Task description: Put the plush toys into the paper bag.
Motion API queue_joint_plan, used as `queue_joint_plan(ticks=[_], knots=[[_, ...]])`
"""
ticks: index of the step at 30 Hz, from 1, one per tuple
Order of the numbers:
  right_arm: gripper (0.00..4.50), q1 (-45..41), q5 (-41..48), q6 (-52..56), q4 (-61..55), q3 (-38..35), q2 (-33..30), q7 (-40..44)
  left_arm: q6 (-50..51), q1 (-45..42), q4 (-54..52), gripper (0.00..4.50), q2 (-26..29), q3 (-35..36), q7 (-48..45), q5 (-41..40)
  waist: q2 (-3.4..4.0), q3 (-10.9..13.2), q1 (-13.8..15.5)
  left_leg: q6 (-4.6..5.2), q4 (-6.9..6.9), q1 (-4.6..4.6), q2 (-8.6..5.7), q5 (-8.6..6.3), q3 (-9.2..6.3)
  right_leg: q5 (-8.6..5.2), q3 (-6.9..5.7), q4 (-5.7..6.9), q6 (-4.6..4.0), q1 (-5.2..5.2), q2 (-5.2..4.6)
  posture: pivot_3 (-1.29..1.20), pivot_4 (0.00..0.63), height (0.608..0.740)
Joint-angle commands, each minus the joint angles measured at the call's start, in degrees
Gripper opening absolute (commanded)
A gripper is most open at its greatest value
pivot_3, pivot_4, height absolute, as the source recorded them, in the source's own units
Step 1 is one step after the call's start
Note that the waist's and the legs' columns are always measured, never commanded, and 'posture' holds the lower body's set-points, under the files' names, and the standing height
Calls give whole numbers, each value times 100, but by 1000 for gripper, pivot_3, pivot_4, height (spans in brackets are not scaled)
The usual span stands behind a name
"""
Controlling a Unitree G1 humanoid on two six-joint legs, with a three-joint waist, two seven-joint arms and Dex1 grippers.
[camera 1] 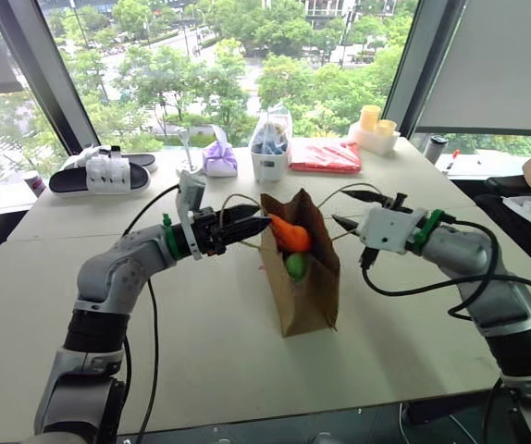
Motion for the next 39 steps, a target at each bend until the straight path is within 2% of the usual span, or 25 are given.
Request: queue_joint_plan(ticks=[1, 2, 7, 13, 19, 23, 27, 32, 38, 39], knots=[[3949, 34, 383, 300, -491, -384, -199, 293, 109, -212, -355, 4440, -34, 121, 19, -200, 0, 0, 1, 0, 1, 0, 0, 0, 1, 0, 0, 0, 0, 1, 0, 0, 150, 740], [4472, 63, 479, 377, -588, -442, -256, 392, 150, -226, -378, 4500, -23, 164, 18, -236, 0, 0, 1, 0, 1, 0, 0, 0, 0, 0, 0, 0, 0, 1, 0, 0, 150, 740], [4472, 46, 1112, 1161, -1196, -822, -653, 965, 451, -242, -722, 4500, 472, 399, -82, -410, 2, 1, -15, 11, 1, 1, 2, -6, 0, 0, 0, 0, 0, 1, 0, 0, 150, 740], [4472, 8, 1729, 2061, -1584, -1213, -874, 1193, 744, -51, -1077, 4500, 1033, 602, -129, -609, 2, 1, 2, 39, 2, 2, 4, -22, 0, 0, 0, -1, 0, 4, 0, 0, 150, 740], [4472, 414, 2301, 2929, -1754, -1847, -1063, 1285, 833, 887, -1367, 4500, 1638, 778, -369, -570, 3, 1, 8, 47, 2, 3, 6, -27, 0, 0, 0, -7, 0, 7, -1, 0, 150, 740], [4472, 738, 2599, 3379, -1843, -2159, -1004, 1181, 688, 1208, -1303, 4500, 1809, 1057, -274, -523, 2, 1, 17, 47, 4, 2, 7, -27, 0, 0, -1, -7, -1, 8, -1, 0, 150, 740], [4472, 1163, 2537, 3505, -2019, -1988, -922, 1015, 638, 1416, -1246, 4500, 1851, 1329, -86, -485, 3, 0, 14, 49, 5, 5, 8, -29, 1, 0, -1, -10, -1, 13, -1, 0, 150, 740], [4472, 1369, 2513, 3406, -1909, -1584, -516, 770, 670, 1461, -1284, 4500, 1473, 1428, 286, -662, 3, 0, 17, 48, 8, 6, 8, -28, 0, 0, -2, -9, -1, 14, -2, 0, 150, 740], [4472, 1146, 2668, 3282, -1137, -1265, 46, 704, 438, 2136, -2019, 4500, 1288, 469, 173, -156, 3, -1, 10, 49, 6, 6, 7, -28, 3, 1, 0, -12, -1, 14, -3, 0, 150, 740], [4236, 1089, 2703, 3262, -997, -1231, 131, 715, 372, 2207, -2087, 4500, 1229, 324, 179, -74, 3, 0, 10, 48, 5, 6, 7, -28, 3, 1, 0, -12, -2, 14, -3, 0, 150, 740]])
